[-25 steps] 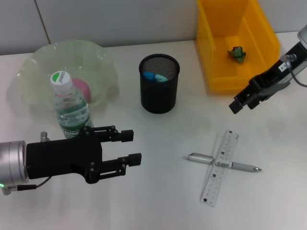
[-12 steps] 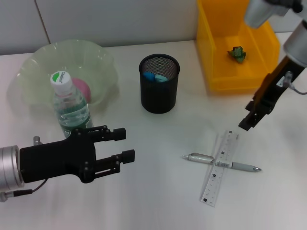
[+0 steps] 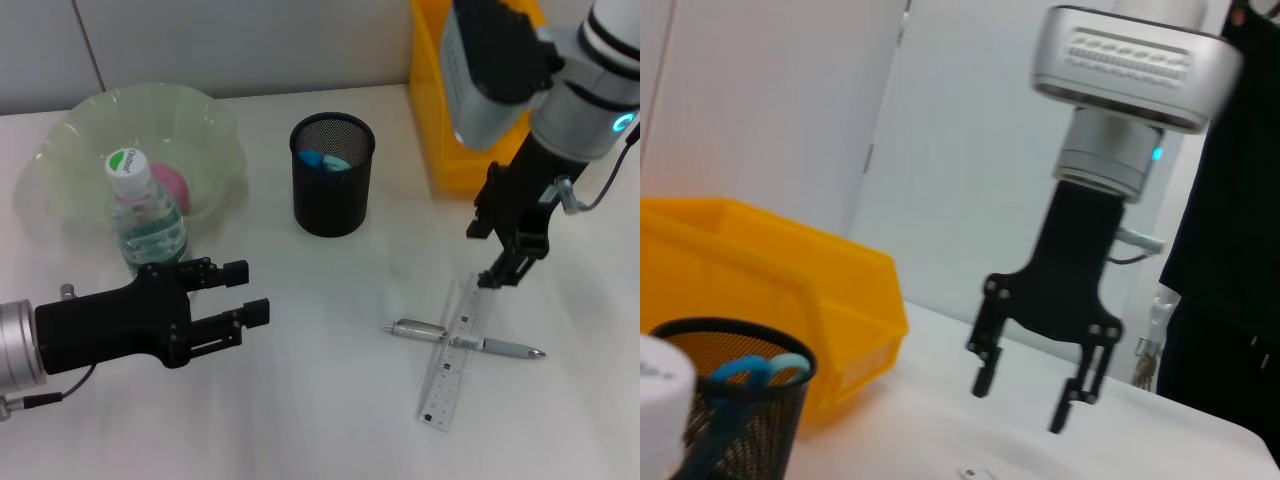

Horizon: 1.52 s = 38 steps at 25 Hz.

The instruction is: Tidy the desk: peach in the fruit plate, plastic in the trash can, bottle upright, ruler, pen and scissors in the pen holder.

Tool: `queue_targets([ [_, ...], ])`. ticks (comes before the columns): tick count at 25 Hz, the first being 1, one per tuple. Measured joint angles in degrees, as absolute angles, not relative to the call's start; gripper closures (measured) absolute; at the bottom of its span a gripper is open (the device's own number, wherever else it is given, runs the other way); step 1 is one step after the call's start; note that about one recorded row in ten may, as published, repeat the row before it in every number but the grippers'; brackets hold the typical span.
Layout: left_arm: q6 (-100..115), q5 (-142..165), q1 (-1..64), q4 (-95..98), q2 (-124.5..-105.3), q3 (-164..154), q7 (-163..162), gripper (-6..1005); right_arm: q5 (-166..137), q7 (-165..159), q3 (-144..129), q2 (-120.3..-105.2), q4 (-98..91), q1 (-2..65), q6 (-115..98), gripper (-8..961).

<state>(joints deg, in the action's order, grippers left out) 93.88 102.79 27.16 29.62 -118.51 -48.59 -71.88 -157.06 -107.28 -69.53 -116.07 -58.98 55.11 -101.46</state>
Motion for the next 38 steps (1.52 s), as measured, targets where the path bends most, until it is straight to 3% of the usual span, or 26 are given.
queue_targets([
  [8, 92.5, 100.4, 27.1, 27.3, -118.73, -48.7, -72.7, 409, -157.6, -95.3, -70.9, -117.56, -62.8, 52.4, -104.2, 324],
  [38, 91.5, 94.6, 23.5, 27.0, -118.87, -53.3, -63.2, 409, -161.1, -66.9, -74.3, -118.91, -65.1, 49.8, -104.5, 323],
])
